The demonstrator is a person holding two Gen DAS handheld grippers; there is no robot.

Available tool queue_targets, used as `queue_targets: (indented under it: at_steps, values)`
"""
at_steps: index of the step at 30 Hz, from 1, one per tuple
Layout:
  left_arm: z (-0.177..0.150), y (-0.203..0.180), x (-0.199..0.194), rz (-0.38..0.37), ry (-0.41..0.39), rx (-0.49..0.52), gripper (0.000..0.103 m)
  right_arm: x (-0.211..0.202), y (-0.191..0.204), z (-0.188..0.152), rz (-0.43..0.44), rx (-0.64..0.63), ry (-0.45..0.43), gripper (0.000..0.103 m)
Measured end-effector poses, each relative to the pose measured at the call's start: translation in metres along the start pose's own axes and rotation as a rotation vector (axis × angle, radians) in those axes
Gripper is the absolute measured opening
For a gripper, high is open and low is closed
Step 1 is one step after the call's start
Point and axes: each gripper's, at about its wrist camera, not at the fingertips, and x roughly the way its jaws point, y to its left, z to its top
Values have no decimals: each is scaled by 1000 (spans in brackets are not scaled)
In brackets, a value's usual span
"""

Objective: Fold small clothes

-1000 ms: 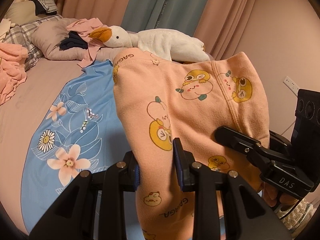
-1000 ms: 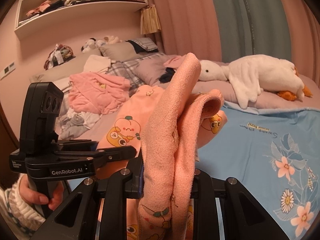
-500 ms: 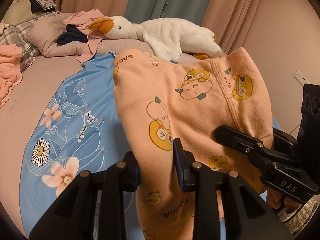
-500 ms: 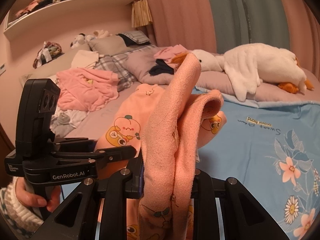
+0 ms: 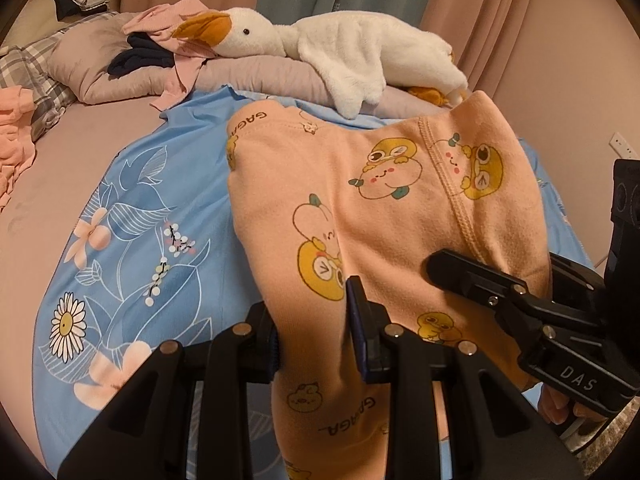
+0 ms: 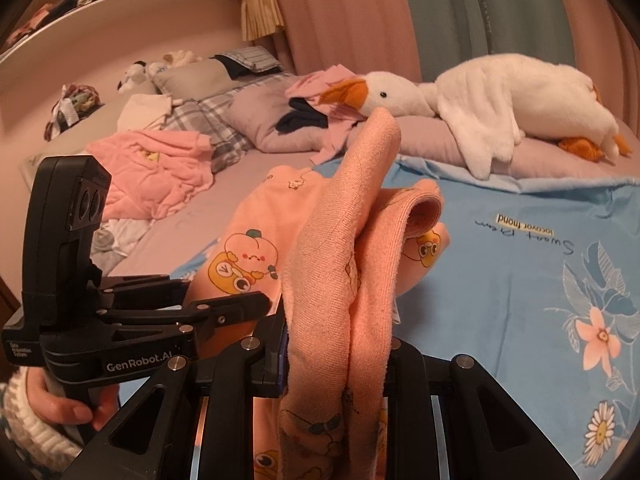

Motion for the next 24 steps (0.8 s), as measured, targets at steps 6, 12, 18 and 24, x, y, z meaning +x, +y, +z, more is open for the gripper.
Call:
queue_targets:
  at_steps: [6,12,18,24]
  values:
    - [2,8,22,23,39,-5,29,22,-7,-3,-4,21,37,26]
    - [-1,15,40,43,70,-16,29,41,-14,-6,-6,35,71,26]
    - [-6,19,56,59,104,-23,29,58,-21,-11,-4,49,115,26]
    - [-10,24,66,72,129,-28,31,71,-29,-15,-3,82,158,26]
